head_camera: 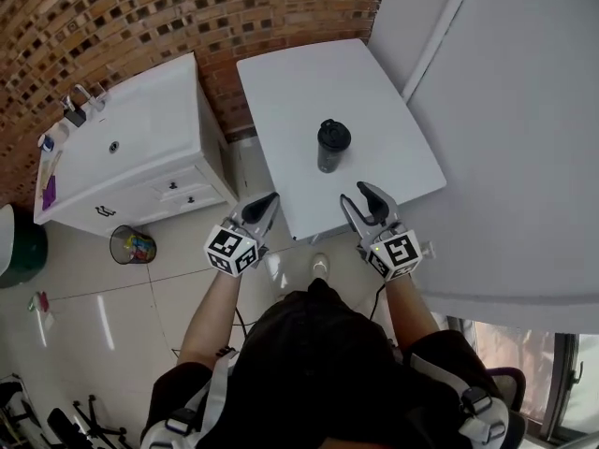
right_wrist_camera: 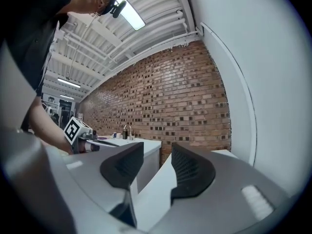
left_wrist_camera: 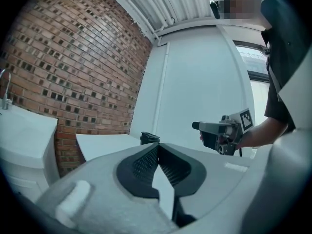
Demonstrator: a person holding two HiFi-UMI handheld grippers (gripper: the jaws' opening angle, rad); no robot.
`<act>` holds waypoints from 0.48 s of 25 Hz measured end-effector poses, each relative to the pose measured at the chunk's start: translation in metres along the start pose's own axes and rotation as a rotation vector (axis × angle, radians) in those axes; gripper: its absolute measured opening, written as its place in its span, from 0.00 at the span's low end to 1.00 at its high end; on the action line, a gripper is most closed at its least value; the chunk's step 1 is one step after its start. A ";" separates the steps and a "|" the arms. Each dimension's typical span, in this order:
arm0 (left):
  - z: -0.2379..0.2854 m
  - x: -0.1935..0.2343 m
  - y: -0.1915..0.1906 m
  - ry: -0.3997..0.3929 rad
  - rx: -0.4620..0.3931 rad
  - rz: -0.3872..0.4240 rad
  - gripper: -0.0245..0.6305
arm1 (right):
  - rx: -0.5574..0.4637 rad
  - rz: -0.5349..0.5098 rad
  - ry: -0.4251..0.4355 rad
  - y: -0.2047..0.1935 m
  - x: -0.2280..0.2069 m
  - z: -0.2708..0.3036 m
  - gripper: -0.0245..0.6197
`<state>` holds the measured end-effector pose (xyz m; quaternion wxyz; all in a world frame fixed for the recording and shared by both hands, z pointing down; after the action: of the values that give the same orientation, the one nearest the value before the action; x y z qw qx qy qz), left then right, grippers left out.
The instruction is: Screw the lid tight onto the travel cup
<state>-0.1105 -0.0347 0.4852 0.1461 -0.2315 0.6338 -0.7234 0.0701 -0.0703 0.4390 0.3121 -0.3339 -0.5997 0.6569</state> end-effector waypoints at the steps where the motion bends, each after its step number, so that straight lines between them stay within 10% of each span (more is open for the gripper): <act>1: -0.007 -0.003 0.004 -0.002 -0.010 0.001 0.04 | 0.007 -0.012 -0.007 0.001 0.005 -0.003 0.30; 12: -0.064 -0.024 0.032 0.009 -0.064 0.014 0.04 | 0.004 -0.044 -0.046 0.021 0.040 -0.037 0.12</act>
<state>-0.1257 0.0266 0.4440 0.1409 -0.2285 0.6587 -0.7029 0.0763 -0.0184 0.4135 0.3132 -0.3049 -0.6127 0.6584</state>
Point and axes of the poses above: the fingertips, and each gripper's own axes: z forward along the fingers, x to its left, y out of its top, the point moved 2 cm from there along -z, backward along the fingers, and after that the axes turned 4 degrees about z, right-handed, at the moved point
